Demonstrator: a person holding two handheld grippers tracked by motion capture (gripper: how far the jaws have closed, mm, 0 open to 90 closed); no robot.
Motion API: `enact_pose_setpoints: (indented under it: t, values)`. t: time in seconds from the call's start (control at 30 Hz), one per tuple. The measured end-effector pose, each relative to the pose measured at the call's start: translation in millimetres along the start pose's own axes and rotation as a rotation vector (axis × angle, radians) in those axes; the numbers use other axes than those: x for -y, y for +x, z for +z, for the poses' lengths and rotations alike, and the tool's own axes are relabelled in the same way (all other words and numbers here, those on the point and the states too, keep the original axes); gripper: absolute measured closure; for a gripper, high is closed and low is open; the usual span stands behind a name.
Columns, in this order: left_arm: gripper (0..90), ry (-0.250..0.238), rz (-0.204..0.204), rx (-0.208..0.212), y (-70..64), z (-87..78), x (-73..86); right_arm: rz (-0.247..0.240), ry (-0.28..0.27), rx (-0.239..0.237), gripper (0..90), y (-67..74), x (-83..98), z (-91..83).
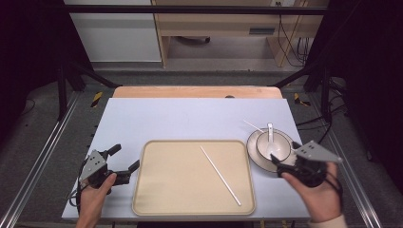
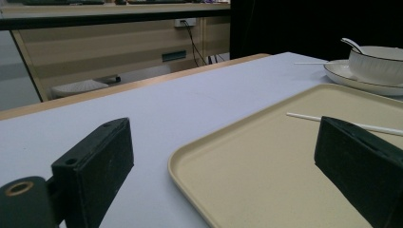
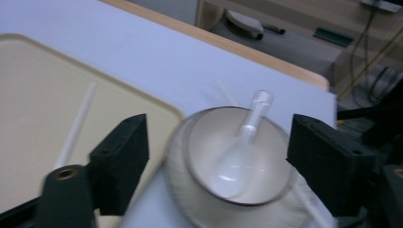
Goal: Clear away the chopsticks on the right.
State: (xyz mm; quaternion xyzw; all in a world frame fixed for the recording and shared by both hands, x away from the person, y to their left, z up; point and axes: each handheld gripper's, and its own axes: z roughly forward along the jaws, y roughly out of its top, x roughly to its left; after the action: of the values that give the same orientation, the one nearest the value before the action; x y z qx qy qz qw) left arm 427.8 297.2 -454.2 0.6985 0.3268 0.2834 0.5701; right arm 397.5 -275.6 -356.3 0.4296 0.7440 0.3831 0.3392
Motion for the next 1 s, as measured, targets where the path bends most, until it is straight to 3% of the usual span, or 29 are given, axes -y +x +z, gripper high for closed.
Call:
enact_pose_setpoints:
  t: [0.03, 0.07, 0.17, 0.2, 0.23, 0.27, 0.33, 0.53, 0.67, 0.73, 0.87, 0.93, 1.0]
  values:
    - [5.1, 0.002, 0.0, 0.001, -0.2, 0.5, 0.2, 0.003, 0.009, 0.002, 16.7, -13.2, 0.3, 0.3]
    - [4.9, 0.004, 0.0, 0.004, -0.5, 1.0, 0.4, 0.012, 0.009, 0.02, 18.8, -39.7, 3.4, 2.3]
    - [4.9, -0.009, 0.012, 0.01, -2.4, 0.3, -0.7, 0.006, 0.044, 0.051, 26.9, -77.1, 13.8, 11.6]
    - [4.9, -0.015, 0.014, 0.01, -2.5, -0.5, -1.3, 0.016, 0.054, 0.048, 31.7, -88.6, 18.5, 15.4]
    - [4.9, -0.015, 0.014, 0.01, -2.5, -0.5, -1.3, 0.016, 0.054, 0.048, 31.7, -88.6, 18.5, 15.4]
    - [4.9, -0.017, 0.014, 0.003, -2.2, -1.6, -1.6, 0.06, 0.084, 0.023, 38.3, -107.6, 28.6, 23.1]
    - [4.9, -0.016, 0.011, -0.003, -1.2, -2.1, -1.1, 0.063, 0.096, 0.011, 46.0, -118.7, 37.0, 29.1]
    - [4.9, -0.006, 0.006, -0.006, 0.1, 0.1, 0.9, 0.063, 0.142, -0.058, 59.3, -124.4, 48.8, 42.0]
    - [4.9, -0.004, 0.003, -0.005, -1.2, 0.5, 1.1, 0.023, 0.169, -0.094, 65.1, -122.6, 53.5, 53.0]
    - [4.9, -0.004, 0.003, -0.006, -1.2, 0.4, 1.1, 0.038, 0.187, -0.107, 68.1, -123.1, 56.8, 58.0]
    - [5.0, 0.004, 0.001, -0.01, -0.2, 1.1, 2.3, 0.028, 0.178, -0.146, 67.7, -121.4, 60.0, 63.1]
    - [5.0, 0.008, -0.004, -0.009, -0.3, 2.2, 3.4, -0.006, 0.204, -0.156, 65.3, -117.0, 61.8, 69.4]
    - [5.0, 0.007, -0.004, -0.004, -0.7, 2.4, 3.1, -0.007, 0.202, -0.175, 63.8, -114.9, 63.0, 73.6]
